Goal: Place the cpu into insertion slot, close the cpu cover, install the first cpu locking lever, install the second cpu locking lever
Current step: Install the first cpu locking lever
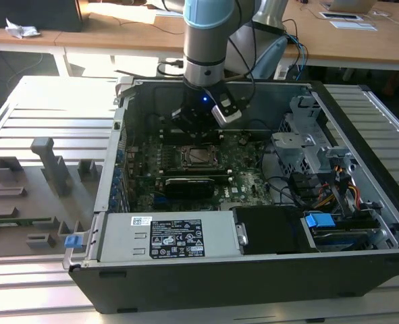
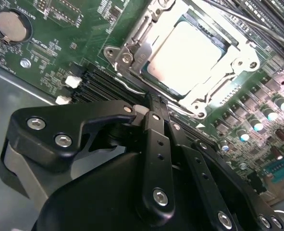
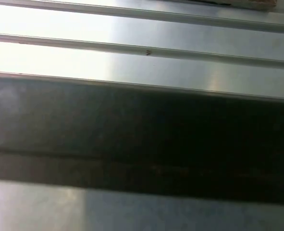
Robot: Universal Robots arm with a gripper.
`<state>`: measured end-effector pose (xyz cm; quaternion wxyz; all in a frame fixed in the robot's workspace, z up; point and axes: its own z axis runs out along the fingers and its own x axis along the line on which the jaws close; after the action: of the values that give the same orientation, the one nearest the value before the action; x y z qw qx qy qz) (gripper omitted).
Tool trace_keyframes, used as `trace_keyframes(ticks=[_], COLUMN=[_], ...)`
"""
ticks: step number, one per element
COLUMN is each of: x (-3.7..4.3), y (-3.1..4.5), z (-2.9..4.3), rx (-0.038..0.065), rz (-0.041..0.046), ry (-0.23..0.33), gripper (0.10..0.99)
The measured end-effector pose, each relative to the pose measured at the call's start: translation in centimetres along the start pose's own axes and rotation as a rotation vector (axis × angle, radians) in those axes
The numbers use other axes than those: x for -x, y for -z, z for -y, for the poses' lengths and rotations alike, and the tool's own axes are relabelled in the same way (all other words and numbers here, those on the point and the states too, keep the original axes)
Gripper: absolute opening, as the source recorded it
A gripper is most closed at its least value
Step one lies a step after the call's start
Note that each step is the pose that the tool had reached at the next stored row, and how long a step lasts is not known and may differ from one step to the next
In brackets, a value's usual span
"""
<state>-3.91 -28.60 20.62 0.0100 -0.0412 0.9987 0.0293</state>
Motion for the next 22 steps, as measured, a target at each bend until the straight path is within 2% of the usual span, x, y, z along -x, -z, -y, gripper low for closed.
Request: trace_keyframes(ticks=[9, 22], x=[0.99, 1.51], y=[-0.2, -0.3], z=[0.1, 0.25], rx=[0.0, -0.001], rz=[-0.0001, -0.0001], ry=[0.0, 0.0], gripper=[0.106, 0.106])
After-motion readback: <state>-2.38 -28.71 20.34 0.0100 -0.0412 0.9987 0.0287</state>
